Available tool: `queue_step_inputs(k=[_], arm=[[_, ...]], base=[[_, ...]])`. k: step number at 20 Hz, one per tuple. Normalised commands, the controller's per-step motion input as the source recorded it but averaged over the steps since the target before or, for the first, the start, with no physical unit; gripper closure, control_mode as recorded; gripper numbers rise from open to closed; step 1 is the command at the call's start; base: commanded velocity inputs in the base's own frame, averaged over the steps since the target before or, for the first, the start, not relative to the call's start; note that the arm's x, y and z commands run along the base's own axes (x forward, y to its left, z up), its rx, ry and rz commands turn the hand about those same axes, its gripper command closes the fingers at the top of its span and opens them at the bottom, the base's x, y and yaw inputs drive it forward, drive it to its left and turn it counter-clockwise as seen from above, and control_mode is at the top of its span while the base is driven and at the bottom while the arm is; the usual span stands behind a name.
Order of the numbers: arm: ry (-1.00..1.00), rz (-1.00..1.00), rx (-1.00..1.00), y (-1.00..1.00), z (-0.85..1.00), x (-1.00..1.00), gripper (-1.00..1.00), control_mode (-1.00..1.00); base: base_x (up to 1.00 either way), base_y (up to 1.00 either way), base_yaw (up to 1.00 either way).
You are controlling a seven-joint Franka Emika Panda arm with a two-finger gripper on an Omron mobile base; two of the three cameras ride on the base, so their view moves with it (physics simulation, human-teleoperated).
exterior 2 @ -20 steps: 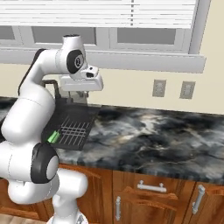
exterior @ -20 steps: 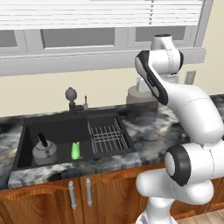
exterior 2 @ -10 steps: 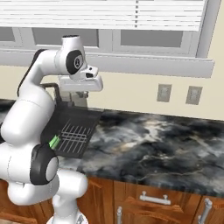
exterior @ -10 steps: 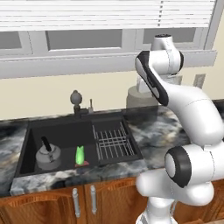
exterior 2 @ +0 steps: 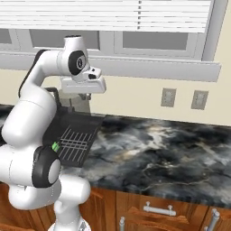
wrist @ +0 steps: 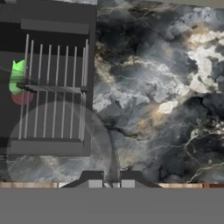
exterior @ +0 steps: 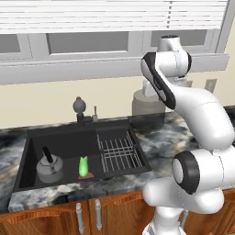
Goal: Pick the jar and kettle and place them in the sink. Then turn on the water.
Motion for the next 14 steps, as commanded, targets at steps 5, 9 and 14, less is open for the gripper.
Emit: queue_step_inputs(k=[5,9,14], arm=[[0.0,0.0,0.0,0.0,0.0,0.0,1.0,1.0],[0.0,0.0,0.0,0.0,0.0,0.0,1.0,1.0],[0.0,0.0,0.0,0.0,0.0,0.0,1.0,-1.0]], base=[[0.0,0.0,0.0],[0.0,0.0,0.0],[0.0,0.0,0.0]])
